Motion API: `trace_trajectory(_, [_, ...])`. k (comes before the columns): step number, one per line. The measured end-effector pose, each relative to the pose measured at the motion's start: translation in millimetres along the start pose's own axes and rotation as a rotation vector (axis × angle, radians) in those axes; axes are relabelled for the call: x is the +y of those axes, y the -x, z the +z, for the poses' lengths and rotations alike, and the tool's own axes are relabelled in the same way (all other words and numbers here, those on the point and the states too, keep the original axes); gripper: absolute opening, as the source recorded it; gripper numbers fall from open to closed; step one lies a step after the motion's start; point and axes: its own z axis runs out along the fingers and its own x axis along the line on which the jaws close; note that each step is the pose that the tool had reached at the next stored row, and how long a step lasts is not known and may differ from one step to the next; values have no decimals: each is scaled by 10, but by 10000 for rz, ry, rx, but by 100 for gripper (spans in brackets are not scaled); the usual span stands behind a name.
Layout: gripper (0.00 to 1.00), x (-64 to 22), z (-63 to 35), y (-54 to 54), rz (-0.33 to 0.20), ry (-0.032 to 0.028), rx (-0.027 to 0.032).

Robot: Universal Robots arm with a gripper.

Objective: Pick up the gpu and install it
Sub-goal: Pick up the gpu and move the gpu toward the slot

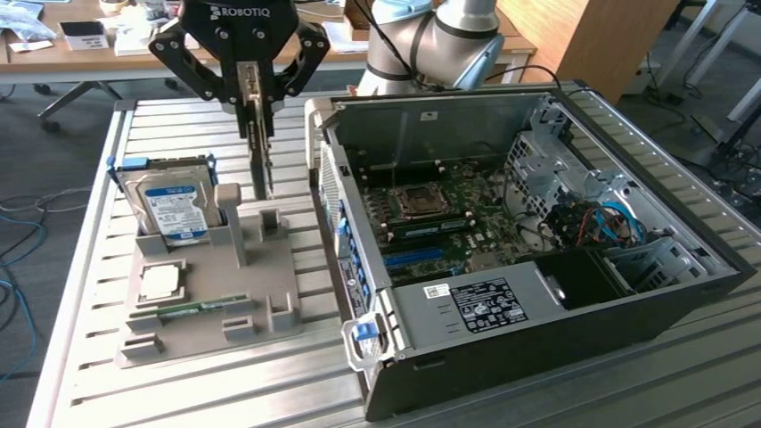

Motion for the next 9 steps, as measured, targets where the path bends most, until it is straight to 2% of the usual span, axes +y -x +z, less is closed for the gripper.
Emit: trace_trajectory(9, [27, 5, 0, 112, 3, -1, 1])
